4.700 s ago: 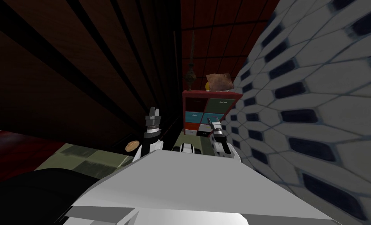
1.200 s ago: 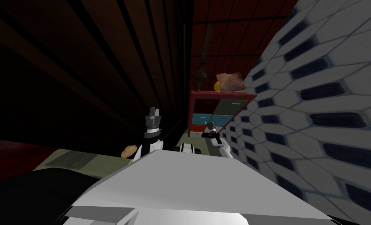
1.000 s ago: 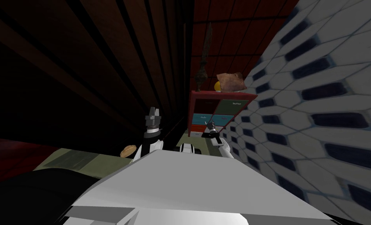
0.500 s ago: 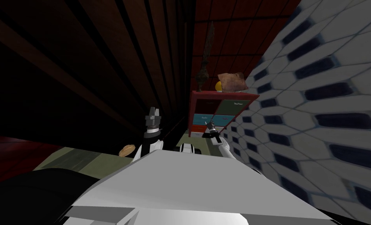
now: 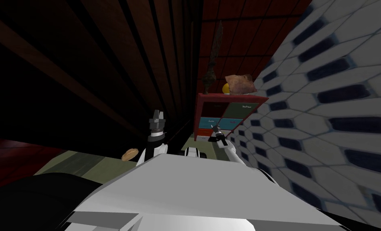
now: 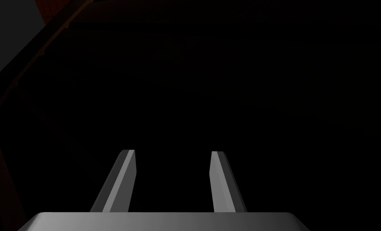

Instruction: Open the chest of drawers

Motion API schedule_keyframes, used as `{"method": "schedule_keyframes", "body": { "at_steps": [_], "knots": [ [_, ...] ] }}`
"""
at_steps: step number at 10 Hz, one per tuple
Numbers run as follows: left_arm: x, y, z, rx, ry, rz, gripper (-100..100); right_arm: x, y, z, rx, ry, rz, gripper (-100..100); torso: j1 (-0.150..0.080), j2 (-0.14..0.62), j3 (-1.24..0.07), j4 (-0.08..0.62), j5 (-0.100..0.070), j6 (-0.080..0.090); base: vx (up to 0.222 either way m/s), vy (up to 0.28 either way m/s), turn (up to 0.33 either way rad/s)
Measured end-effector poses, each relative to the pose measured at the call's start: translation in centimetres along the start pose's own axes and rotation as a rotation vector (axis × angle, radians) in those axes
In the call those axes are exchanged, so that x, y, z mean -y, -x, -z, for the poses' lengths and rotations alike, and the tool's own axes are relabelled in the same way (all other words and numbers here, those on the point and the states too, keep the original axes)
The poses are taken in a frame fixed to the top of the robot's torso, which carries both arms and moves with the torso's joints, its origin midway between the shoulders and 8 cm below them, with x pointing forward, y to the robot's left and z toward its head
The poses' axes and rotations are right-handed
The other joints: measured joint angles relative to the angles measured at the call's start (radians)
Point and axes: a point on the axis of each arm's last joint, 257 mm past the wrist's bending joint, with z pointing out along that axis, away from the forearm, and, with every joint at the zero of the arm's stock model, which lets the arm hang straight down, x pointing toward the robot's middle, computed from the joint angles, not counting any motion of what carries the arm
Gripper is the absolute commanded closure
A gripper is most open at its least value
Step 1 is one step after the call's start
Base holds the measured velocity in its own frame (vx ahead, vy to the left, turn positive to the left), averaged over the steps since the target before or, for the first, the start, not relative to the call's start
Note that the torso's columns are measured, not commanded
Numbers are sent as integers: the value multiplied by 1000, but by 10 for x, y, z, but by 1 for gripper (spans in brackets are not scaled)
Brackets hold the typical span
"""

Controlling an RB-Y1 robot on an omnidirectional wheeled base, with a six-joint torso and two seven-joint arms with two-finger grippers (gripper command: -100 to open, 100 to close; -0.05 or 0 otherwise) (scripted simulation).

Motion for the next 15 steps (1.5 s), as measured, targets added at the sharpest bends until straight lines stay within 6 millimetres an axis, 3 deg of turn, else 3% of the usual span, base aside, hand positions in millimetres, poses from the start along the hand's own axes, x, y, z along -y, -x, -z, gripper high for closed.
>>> {"method": "schedule_keyframes", "body": {
  "at_steps": [3, 15],
  "knots": [
    [0, 0, 0, 0, 0, 0, 0, 0, -3, -2, -1, 6, 51, -100, -2, 0, 0, 0, -1, 0, 5, 17, 50],
    [0, 0, 0, 0, 0, 0, 0, 43, -86, 59, -161, -49, 59, -100, -1, 0, 0, 0, 0, 0, 8, 10, 156]
  ]
}}
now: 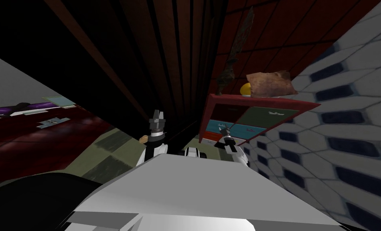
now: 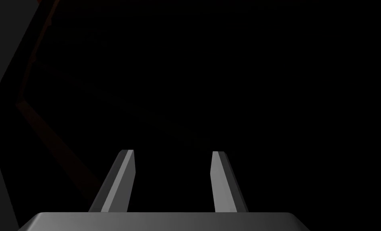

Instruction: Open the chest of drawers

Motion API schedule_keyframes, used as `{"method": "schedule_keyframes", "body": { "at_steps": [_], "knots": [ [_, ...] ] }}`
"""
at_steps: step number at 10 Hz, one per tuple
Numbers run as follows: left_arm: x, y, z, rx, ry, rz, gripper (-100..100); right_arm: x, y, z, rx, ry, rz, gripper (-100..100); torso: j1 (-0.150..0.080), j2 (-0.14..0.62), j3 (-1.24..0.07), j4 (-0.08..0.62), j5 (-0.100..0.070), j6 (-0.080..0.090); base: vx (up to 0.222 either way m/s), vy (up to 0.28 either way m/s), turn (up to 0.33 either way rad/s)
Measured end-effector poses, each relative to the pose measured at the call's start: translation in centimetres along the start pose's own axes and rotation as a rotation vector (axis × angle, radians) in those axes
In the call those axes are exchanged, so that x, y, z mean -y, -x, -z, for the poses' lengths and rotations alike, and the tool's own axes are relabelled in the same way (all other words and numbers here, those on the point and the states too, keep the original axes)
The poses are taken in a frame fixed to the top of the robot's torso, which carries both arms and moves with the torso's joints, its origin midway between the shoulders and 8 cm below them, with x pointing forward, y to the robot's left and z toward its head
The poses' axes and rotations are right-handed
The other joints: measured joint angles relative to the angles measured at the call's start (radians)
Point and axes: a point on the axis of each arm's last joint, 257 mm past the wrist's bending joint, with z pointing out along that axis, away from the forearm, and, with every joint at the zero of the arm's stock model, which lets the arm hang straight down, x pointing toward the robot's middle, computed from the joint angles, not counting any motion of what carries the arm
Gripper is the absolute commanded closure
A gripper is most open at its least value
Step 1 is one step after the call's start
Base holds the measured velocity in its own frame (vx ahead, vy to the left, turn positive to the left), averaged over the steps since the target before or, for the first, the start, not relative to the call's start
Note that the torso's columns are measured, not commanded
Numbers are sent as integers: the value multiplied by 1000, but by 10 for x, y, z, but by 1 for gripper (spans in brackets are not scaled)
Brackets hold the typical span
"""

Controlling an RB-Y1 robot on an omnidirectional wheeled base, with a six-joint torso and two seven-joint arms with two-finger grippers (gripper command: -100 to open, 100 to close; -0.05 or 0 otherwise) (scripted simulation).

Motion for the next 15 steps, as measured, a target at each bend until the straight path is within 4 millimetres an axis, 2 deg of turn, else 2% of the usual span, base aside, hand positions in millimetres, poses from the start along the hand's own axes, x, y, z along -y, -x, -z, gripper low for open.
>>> {"method": "schedule_keyframes", "body": {
  "at_steps": [5, 6, 8, 15],
  "knots": [
    [0, 0, 0, 0, 0, 0, 0, 20, -43, 31, -77, -12, 31, -100, 0, 0, 0, 0, 0, 0, 7, 7, 119],
    [0, 0, 0, 0, 0, 0, 0, 20, -45, 31, -79, -12, 31, 100, 0, 0, 0, 0, 0, 0, -4, -6, -185],
    [0, 0, 0, 0, 0, 0, 0, 18, -27, 15, -44, -21, 17, 100, -4, -2, -1, -3, -4, 0, -13, -12, -198],
    [0, 0, 0, 0, 0, 0, 0, -8, 31, -21, 59, -2, -11, 100, -4, -4, -2, -4, -4, 0, -9, -10, -147]
  ]
}}
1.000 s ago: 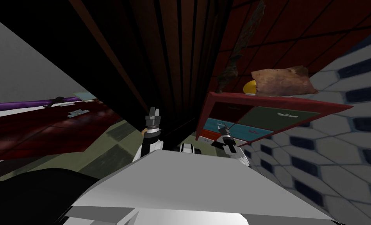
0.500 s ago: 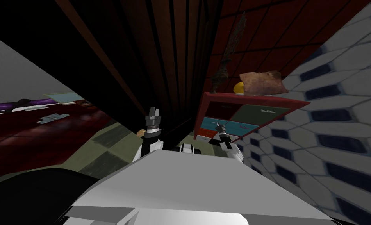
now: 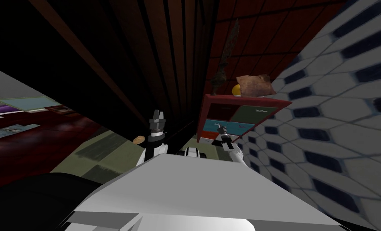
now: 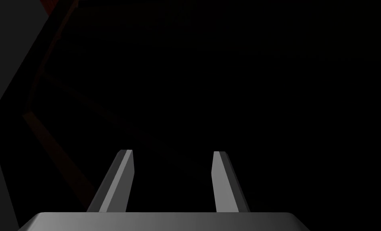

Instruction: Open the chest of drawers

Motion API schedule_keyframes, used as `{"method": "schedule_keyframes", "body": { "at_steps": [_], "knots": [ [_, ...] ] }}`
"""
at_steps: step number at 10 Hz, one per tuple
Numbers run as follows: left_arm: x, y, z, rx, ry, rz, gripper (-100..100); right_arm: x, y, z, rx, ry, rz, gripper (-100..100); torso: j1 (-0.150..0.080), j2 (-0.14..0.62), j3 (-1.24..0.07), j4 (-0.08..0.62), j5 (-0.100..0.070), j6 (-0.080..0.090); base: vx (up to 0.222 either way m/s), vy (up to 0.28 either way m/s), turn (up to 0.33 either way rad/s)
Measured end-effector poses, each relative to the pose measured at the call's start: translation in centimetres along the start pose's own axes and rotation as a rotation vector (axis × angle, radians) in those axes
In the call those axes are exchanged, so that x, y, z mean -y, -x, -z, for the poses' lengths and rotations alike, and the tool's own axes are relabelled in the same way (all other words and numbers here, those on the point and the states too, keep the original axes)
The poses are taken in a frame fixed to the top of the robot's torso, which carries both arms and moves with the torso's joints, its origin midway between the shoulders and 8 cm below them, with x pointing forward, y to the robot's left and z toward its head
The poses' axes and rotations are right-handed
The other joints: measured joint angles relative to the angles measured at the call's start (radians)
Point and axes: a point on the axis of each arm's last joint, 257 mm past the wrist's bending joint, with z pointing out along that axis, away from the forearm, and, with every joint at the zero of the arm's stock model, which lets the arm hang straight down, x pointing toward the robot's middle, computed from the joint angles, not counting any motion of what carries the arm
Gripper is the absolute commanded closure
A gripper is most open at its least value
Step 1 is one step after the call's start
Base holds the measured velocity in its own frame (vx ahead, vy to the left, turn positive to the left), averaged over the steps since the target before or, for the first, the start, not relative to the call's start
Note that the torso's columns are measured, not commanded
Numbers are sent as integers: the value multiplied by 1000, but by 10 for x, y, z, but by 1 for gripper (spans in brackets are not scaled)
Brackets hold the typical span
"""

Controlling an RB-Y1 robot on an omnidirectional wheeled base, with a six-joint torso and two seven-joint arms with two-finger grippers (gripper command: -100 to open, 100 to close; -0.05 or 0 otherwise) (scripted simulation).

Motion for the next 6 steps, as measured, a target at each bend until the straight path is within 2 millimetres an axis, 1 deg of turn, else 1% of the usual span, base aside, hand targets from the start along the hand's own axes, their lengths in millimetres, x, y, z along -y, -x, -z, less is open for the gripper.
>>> {"method": "schedule_keyframes", "body": {
  "at_steps": [1, 2, 3, 4, 6],
  "knots": [
    [0, 0, 0, 0, 0, 0, 0, -2, 6, -3, 11, 4, 1, 100, 1, 0, 0, 0, 0, -1, -9, -15, -149],
    [0, 0, 0, 0, 0, 0, 0, -7, 15, -11, 25, 8, -3, 100, 2, -1, -1, -1, 0, -1, -5, -8, -99],
    [0, 0, 0, 0, 0, 0, 0, -8, 21, -12, 37, 10, -1, 100, 2, -1, -1, -1, 0, -1, -5, -8, -176],
    [0, 0, 0, 0, 0, 0, 0, -13, 29, -17, 51, 15, -5, 100, 1, -2, -1, -1, 0, 0, -6, -3, -93],
    [0, 0, 0, 0, 0, 0, 0, -18, 43, -23, 75, 23, -3, 100, 0, -2, -1, -1, 0, 1, -9, -6, -214]
  ]
}}
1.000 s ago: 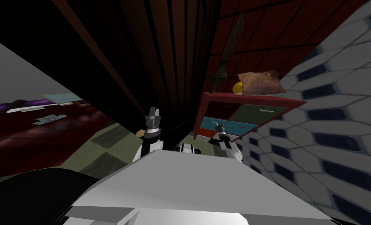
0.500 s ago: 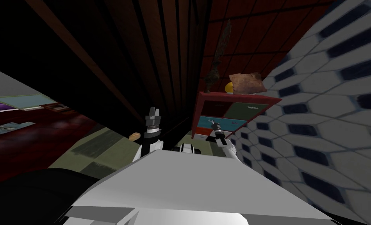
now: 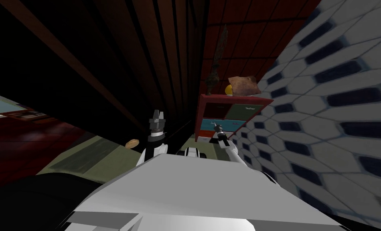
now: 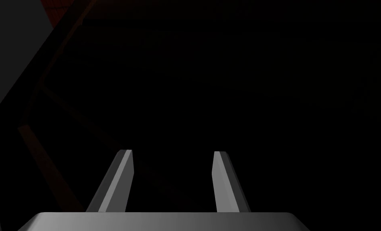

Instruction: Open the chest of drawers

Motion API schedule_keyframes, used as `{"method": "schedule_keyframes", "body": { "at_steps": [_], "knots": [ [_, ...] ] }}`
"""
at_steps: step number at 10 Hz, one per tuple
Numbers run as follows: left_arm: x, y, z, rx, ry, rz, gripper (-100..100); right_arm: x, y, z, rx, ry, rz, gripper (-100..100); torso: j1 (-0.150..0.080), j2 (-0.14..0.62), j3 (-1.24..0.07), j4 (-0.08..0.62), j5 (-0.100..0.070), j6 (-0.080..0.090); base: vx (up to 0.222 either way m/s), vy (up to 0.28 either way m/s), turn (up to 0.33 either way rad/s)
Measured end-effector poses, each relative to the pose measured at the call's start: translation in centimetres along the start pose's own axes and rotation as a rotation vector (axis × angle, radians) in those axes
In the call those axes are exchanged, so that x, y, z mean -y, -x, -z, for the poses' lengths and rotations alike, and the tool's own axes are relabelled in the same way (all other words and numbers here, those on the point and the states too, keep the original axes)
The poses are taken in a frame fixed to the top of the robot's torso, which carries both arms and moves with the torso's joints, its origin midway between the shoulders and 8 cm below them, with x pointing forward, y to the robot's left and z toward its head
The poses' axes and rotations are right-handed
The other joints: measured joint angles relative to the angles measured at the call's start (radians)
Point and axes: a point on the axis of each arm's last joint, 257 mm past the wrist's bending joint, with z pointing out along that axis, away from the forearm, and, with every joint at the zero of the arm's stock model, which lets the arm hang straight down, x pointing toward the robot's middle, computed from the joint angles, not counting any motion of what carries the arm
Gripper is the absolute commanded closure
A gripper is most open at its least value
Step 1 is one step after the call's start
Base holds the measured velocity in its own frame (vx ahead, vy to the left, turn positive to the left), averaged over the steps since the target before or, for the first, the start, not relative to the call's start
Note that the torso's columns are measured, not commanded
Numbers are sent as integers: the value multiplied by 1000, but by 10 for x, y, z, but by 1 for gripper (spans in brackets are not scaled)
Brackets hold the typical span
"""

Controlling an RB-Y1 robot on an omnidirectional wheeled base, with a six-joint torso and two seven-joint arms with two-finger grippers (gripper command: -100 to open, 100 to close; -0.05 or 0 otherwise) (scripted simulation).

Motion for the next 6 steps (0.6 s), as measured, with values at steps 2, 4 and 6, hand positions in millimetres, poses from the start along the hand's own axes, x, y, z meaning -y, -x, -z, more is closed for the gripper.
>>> {"method": "schedule_keyframes", "body": {
  "at_steps": [2, 4, 6],
  "knots": [
    [0, 0, 0, 0, 0, 0, 0, -6, 16, -8, 27, 11, 5, 100, -2, 1, 0, 0, 0, 1, -6, -7, -40],
    [0, 0, 0, 0, 0, 0, 0, -6, 19, -10, 34, 12, 8, 100, 1, 0, 0, 1, 1, -1, -52, 8, -3],
    [0, 0, 0, 0, 0, 0, 0, 1, 18, -17, 42, 12, 10, 100, 4, 8, 5, 1, 0, -2, -193, 41, -21]
  ]
}}
